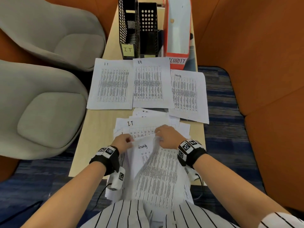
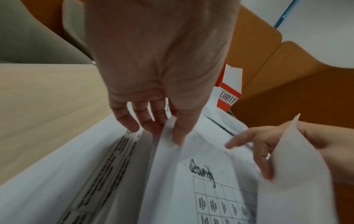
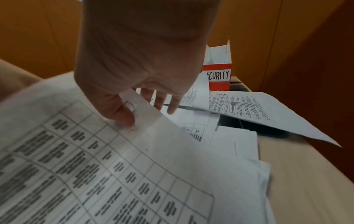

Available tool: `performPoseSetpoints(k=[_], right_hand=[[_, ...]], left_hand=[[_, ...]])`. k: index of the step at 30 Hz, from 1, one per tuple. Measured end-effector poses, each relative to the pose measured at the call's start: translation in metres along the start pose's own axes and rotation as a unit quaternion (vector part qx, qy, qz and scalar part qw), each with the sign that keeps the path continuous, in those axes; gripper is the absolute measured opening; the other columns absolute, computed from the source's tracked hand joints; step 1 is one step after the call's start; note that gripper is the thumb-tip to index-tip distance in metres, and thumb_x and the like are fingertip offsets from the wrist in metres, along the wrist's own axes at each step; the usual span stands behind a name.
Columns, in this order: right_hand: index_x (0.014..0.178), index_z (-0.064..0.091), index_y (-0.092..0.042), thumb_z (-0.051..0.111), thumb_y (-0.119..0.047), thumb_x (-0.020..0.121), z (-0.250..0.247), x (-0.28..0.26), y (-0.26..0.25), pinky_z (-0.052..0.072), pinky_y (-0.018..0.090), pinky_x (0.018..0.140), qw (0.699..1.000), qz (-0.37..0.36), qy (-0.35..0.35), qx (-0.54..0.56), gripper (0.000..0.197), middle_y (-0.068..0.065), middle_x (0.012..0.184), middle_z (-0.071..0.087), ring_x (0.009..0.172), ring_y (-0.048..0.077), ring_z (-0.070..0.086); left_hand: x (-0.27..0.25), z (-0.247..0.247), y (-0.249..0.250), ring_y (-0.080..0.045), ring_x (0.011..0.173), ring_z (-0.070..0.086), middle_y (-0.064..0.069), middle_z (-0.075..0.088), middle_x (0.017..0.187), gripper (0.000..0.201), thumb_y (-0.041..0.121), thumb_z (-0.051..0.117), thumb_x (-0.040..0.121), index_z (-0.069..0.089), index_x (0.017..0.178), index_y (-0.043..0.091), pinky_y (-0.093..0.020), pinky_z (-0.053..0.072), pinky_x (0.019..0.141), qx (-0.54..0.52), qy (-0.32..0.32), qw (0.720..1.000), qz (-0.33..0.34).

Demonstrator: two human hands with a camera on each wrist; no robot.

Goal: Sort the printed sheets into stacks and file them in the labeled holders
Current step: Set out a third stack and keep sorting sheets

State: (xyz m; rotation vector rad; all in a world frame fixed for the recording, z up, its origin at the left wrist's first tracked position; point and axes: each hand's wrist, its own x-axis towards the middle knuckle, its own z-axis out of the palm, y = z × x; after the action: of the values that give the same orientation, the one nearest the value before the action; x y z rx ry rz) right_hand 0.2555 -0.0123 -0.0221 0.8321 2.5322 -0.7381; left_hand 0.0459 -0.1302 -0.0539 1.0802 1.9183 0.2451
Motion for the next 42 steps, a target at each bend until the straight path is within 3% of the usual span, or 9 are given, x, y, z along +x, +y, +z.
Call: performPoseSetpoints(k=[3, 7, 10, 14, 19, 25, 32, 38, 42], right_hand=[[0.116, 0.067, -0.011, 0.049, -0.021, 0.081, -0.001, 0.004, -0.004, 0.034, 0.038, 0.111, 0.999, -0.018, -0.005, 0.044, 0.042, 0.004, 0.136, 0.057, 0.129, 0.02, 0.048], [0.079, 0.068, -0.007, 0.047, -0.018, 0.065, 0.002, 0.005, -0.005, 0.055, 0.034, 0.071, 0.994, 0.035, -0.095, 0.028, 0.028, 0.009, 0.075, 0.069, 0.071, 0.027, 0.064], [0.052, 0.043, -0.009, 0.049, -0.008, 0.066, 0.002, -0.001, -0.001, 0.031, 0.026, 0.054, 0.995, 0.027, -0.076, 0.057, 0.015, 0.007, 0.049, 0.037, 0.051, 0.019, 0.034], [0.071, 0.07, -0.008, 0.046, -0.02, 0.067, 0.005, -0.003, 0.006, 0.046, 0.026, 0.076, 0.996, 0.022, -0.053, 0.067, 0.027, 0.001, 0.056, 0.061, 0.056, 0.011, 0.048], [0.079, 0.076, -0.023, 0.056, -0.017, 0.075, 0.011, 0.002, 0.007, 0.005, 0.04, 0.119, 0.999, -0.042, 0.015, 0.021, 0.021, -0.01, 0.09, 0.074, 0.134, 0.001, 0.034], [0.077, 0.068, 0.003, 0.053, -0.014, 0.08, -0.013, 0.009, -0.004, 0.053, 0.033, 0.076, 0.978, 0.024, 0.022, 0.205, 0.023, 0.014, 0.078, 0.069, 0.074, 0.026, 0.063], [0.057, 0.049, -0.008, 0.06, -0.019, 0.08, -0.047, 0.015, 0.004, 0.028, 0.025, 0.048, 0.962, 0.059, 0.051, 0.264, 0.028, 0.004, 0.053, 0.04, 0.047, 0.014, 0.035], [0.101, 0.074, -0.013, 0.034, -0.047, 0.102, -0.066, 0.013, 0.011, 0.038, 0.029, 0.094, 0.935, 0.128, 0.036, 0.329, 0.052, 0.006, 0.125, 0.063, 0.106, 0.019, 0.058], [0.104, 0.076, -0.012, 0.056, -0.029, 0.097, -0.079, 0.003, 0.028, 0.04, 0.016, 0.063, 0.955, 0.088, 0.046, 0.279, 0.027, -0.006, 0.107, 0.07, 0.071, 0.004, 0.058]], left_hand=[[-0.004, -0.008, 0.018, -0.017, 0.095, 0.054, 0.007, 0.062, 0.092, 0.008, 0.019, 0.069, 0.083, 0.066, 0.078, 0.025, -0.02, 0.04, 0.081, -0.079, -0.068, 0.992, 0.067], [-0.006, -0.017, 0.034, -0.004, 0.117, 0.042, 0.013, 0.051, 0.126, 0.024, 0.035, 0.056, 0.091, 0.075, 0.094, 0.022, -0.025, 0.026, 0.103, -0.134, -0.154, 0.977, 0.06], [0.003, -0.014, 0.023, -0.017, 0.113, 0.053, -0.001, 0.059, 0.122, 0.02, 0.009, 0.049, 0.091, 0.068, 0.096, 0.012, -0.023, 0.042, 0.09, -0.104, -0.027, 0.994, 0.004], [0.004, -0.003, 0.01, -0.018, 0.098, 0.052, -0.005, 0.056, 0.11, 0.037, 0.007, 0.06, 0.085, 0.05, 0.12, 0.011, -0.027, 0.043, 0.083, 0.023, -0.065, 0.997, -0.036], [-0.001, 0.005, 0.014, -0.017, 0.096, 0.054, -0.001, 0.059, 0.106, 0.016, 0.006, 0.06, 0.086, 0.059, 0.099, 0.016, -0.019, 0.041, 0.072, -0.096, -0.058, 0.993, 0.026], [-0.005, 0.002, 0.029, -0.016, 0.071, 0.051, -0.001, 0.059, 0.087, 0.02, 0.025, 0.059, 0.091, 0.051, 0.109, 0.027, -0.033, 0.045, 0.072, -0.36, 0.095, 0.927, 0.035], [-0.015, 0.011, 0.03, -0.011, 0.099, 0.062, 0.008, 0.057, 0.115, 0.05, 0.027, 0.072, 0.082, 0.039, 0.12, 0.034, -0.021, 0.052, 0.076, -0.258, 0.018, 0.96, 0.108], [-0.01, 0.014, 0.022, -0.02, 0.1, 0.062, 0.003, 0.064, 0.104, 0.032, 0.03, 0.065, 0.087, 0.053, 0.116, 0.025, -0.032, 0.051, 0.086, -0.205, -0.036, 0.976, 0.061], [-0.008, 0.009, 0.01, -0.023, 0.109, 0.058, -0.005, 0.062, 0.115, 0.038, 0.006, 0.053, 0.092, 0.047, 0.123, 0.027, -0.029, 0.047, 0.085, -0.23, 0.011, 0.972, 0.037]])
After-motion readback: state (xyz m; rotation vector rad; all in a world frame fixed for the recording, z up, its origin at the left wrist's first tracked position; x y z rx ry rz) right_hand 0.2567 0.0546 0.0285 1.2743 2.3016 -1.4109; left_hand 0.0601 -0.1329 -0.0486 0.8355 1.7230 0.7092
